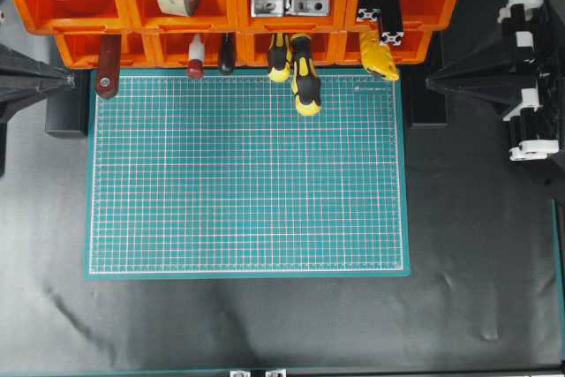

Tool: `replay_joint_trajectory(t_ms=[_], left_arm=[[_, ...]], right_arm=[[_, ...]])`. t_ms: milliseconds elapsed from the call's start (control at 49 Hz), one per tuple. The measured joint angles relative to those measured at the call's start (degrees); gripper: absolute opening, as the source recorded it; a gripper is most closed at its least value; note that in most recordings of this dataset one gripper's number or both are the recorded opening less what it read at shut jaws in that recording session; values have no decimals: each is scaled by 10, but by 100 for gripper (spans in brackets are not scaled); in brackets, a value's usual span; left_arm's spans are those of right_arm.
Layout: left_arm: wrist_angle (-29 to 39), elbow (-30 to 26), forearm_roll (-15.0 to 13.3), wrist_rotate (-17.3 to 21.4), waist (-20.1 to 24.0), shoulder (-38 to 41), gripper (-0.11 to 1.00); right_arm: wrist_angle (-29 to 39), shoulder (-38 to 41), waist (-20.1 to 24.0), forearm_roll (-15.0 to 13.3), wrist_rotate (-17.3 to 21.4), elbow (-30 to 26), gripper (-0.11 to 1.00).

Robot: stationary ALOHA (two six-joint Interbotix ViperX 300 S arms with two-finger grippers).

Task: Pick corner brachets from container rack with right arm.
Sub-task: 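Move the right gripper up toward the bin of silver corner brackets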

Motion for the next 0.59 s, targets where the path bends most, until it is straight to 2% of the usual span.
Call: replay_joint_trajectory(t_ms=[102,225,368,490,592], left_arm=[[19,-7,11,-3,-3,-8,0],[76,-31,18,-4,-8,-26,0],[166,-66,19,-4,-10,-45,0],[228,-90,19,-5,-10,-54,0],[258,-98,18,-5,-11,-54,0]], right_arm=[[3,-3,0,4,8,-4,1],[65,-12,-1,18,34,-38,1],[207,-13,0,21,59,-112,1],[339,-1,0,20,60,-191,1],[424,18,-3,18,62,-253,1]])
